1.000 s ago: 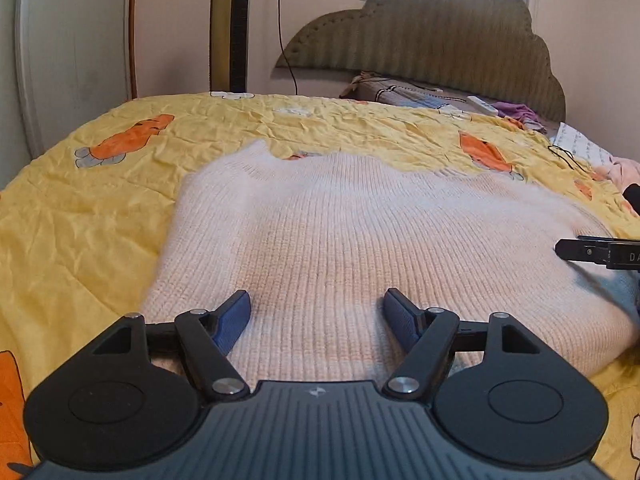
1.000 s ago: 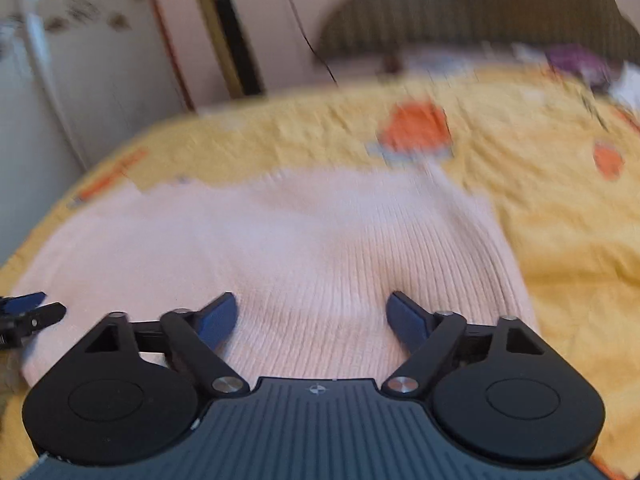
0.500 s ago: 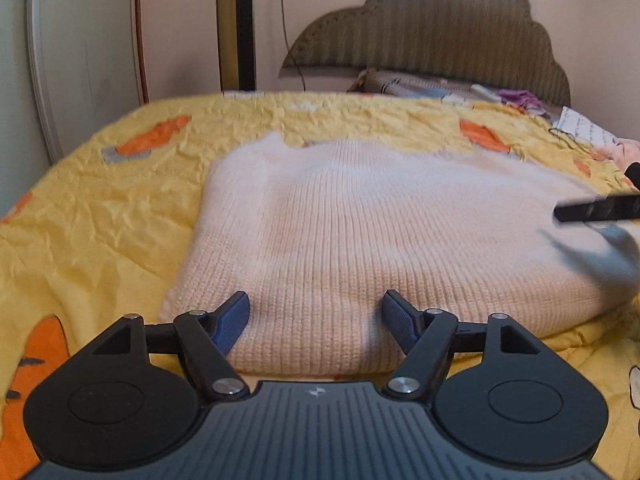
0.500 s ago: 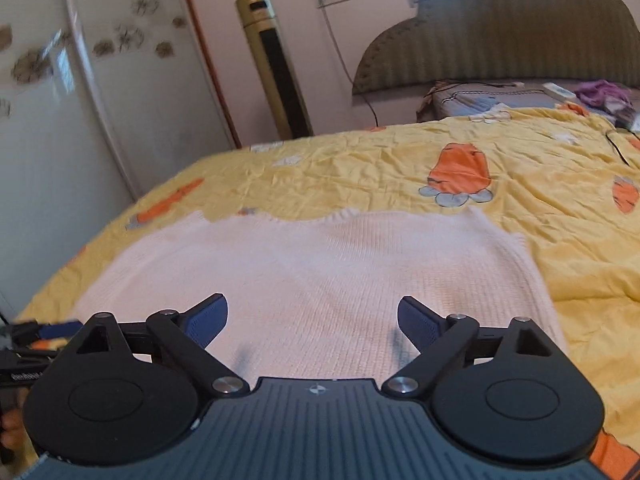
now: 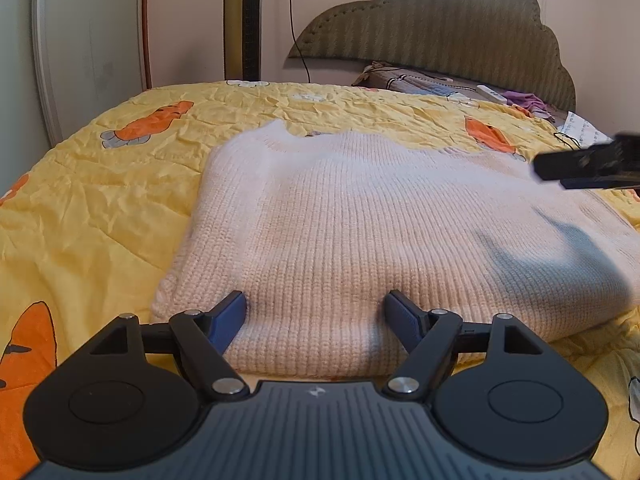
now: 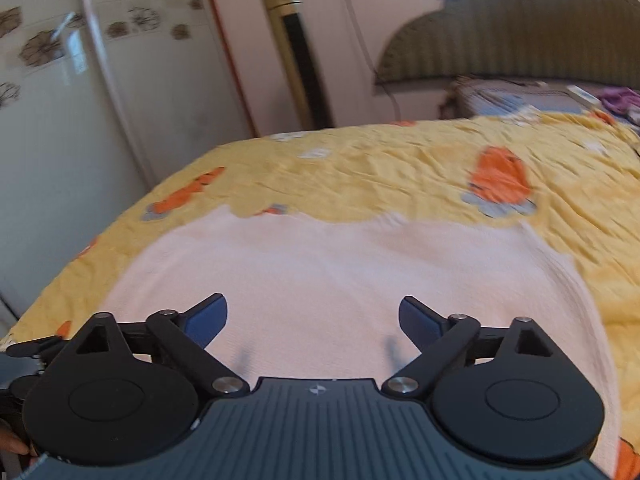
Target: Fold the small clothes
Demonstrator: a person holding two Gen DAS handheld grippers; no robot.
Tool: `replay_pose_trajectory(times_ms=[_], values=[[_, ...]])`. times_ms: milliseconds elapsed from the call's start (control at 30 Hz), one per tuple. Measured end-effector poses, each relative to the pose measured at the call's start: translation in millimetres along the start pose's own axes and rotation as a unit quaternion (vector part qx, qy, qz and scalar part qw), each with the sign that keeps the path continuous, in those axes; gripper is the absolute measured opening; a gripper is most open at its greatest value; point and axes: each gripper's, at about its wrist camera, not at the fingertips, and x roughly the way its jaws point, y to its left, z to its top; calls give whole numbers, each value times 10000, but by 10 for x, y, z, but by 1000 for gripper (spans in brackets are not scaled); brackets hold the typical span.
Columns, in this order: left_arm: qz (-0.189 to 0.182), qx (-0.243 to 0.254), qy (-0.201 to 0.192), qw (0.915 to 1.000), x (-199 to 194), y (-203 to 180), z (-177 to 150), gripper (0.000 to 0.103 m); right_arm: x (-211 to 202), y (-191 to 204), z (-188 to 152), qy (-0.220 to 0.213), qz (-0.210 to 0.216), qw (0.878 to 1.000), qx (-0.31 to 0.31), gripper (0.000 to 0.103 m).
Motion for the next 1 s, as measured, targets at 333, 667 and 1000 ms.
replay_pose_trajectory(times_ms=[333, 667, 1000], values=[[-24, 40, -51, 10000, -7, 3, -17, 77, 525, 211, -407, 382, -75, 9962, -785, 100], [-175, -283, -675, 9972, -262, 108, 542, 78, 242, 185, -62, -8, -122, 9987, -500, 98], [507, 136, 227, 9984, 1001, 252, 1464, 78, 432, -781, 419, 140, -1585, 9854, -605, 99]])
